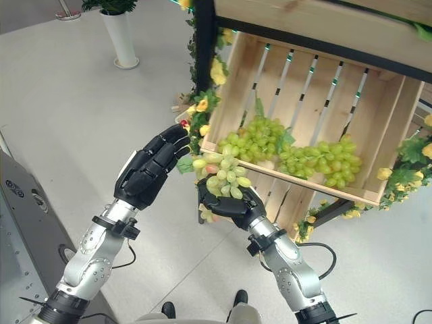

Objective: Pick up the fruits from the basket on one side to the basket on the other side

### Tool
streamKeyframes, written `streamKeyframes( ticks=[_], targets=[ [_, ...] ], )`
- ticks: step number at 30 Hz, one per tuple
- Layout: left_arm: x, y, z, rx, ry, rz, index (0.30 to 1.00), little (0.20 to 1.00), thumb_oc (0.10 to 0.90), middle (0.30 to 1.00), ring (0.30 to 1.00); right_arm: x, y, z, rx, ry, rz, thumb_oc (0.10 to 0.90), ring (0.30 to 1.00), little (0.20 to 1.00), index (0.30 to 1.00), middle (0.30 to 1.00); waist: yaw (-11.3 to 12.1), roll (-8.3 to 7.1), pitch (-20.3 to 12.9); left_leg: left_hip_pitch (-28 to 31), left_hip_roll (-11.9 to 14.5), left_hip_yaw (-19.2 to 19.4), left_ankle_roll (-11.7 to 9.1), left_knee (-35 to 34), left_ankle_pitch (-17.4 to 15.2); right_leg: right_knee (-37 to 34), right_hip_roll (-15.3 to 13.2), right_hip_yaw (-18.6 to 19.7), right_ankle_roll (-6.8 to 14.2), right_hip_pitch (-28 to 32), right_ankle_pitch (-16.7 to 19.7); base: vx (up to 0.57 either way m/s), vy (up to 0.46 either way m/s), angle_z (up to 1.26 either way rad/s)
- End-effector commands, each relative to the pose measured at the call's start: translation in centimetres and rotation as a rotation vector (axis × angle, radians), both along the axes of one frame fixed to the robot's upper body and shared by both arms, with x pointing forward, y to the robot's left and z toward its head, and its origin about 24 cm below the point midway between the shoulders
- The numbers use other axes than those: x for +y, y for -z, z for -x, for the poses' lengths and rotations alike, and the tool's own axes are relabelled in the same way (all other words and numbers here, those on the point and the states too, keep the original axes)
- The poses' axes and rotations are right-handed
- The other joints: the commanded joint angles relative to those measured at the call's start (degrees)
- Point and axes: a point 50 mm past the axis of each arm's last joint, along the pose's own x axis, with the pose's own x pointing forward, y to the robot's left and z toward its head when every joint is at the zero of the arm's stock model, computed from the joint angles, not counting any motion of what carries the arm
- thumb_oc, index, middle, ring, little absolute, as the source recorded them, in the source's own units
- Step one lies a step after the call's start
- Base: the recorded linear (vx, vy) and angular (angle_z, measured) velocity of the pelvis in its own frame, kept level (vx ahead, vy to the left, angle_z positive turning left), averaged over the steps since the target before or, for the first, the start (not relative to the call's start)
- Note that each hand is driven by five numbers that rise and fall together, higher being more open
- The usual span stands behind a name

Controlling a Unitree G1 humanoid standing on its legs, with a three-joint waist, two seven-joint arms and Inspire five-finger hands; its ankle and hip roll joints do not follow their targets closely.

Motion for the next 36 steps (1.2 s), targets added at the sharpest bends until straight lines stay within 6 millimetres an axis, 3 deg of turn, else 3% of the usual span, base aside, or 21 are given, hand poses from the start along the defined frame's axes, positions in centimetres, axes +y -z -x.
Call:
streamKeyframes(
  ticks=[1, 6, 12, 19, 26, 31, 36],
  targets=[
    [-1.2, -4.8, -0.2, -0.269, 0.049, 0.080, 0.900, 0.900, 0.800, 0.900, 0.900, -0.3, -7.3, -0.9, -0.356, -0.019, -0.220, 0.400, 0.300, 0.300, 0.300, 0.300, -0.4, -0.08, -6.1, -3.1, -2.7, -4.2, 3.0, 0.1, -2.5, 2.8, -1.5, 0.6, 1.7, 2.6, -3.8, -0.01, -0.243, -0.30],
    [-1.5, -5.0, 0.0, -0.283, 0.075, 0.152, 0.900, 0.900, 0.800, 0.900, 0.900, -0.5, -7.9, -0.6, -0.383, -0.050, -0.209, 0.400, 0.300, 0.300, 0.300, 0.300, -1.7, -0.59, -6.5, -2.8, 0.1, -4.3, 0.7, 0.1, -1.5, 0.3, 1.3, 1.8, -0.3, 4.1, -4.2, 0.00, -0.176, -0.21],
    [-2.3, -5.3, 0.1, -0.303, 0.138, 0.141, 0.900, 0.900, 0.800, 0.900, 0.900, -0.6, -8.9, -0.2, -0.409, -0.136, -0.228, 0.400, 0.300, 0.300, 0.300, 0.300, -2.8, -0.37, -6.5, -3.3, 1.4, -5.0, -0.5, 0.1, -0.9, -0.2, 2.2, 2.2, -1.3, 4.3, -4.5, -0.01, -0.074, -0.04],
    [-1.4, -4.9, 0.5, -0.318, 0.243, 0.007, 0.900, 0.900, 0.800, 0.900, 0.900, -1.7, -9.8, 0.7, -0.405, -0.215, -0.293, 0.400, 0.300, 0.300, 0.300, 0.300, -3.4, 0.34, -6.4, -3.0, 1.4, -5.0, -0.8, 0.1, -1.1, -0.1, 2.0, 2.4, -1.2, 4.4, -4.7, 0.00, 0.004, 0.01],
    [-0.9, -5.3, 1.5, -0.363, 0.486, -0.006, 0.900, 0.900, 0.800, 0.900, 0.900, -2.6, -10.7, 1.4, -0.432, -0.216, -0.337, 0.400, 0.300, 0.300, 0.300, 0.300, -4.0, 1.02, -6.8, -2.5, 0.9, -4.8, -0.6, 0.1, -1.6, -0.2, 1.4, 2.9, -0.7, 4.6, -4.6, 0.04, 0.048, -0.02],
    [-1.0, -4.3, 1.7, -0.337, 0.594, -0.223, 0.900, 0.900, 0.800, 0.900, 0.900, -3.0, -10.9, 1.6, -0.447, -0.180, -0.332, 0.400, 0.300, 0.300, 0.300, 0.300, -4.2, 1.32, -6.8, -2.3, 0.6, -4.7, -0.4, 0.1, -1.8, -0.2, 1.2, 3.2, -0.4, 4.6, -4.5, 0.01, 0.006, -0.01],
    [0.7, -2.9, 1.8, -0.235, 0.644, -0.426, 0.900, 0.900, 0.800, 0.900, 0.900, -4.4, -12.2, 1.5, -0.496, -0.122, -0.316, 0.400, 0.300, 0.300, 0.300, 0.300, -4.2, 1.79, -6.7, -2.1, 0.6, -4.5, -0.4, 0.1, -1.8, -0.2, 1.0, 3.1, -0.2, 4.7, -4.5, 0.00, 0.027, 0.00]
  ],
)
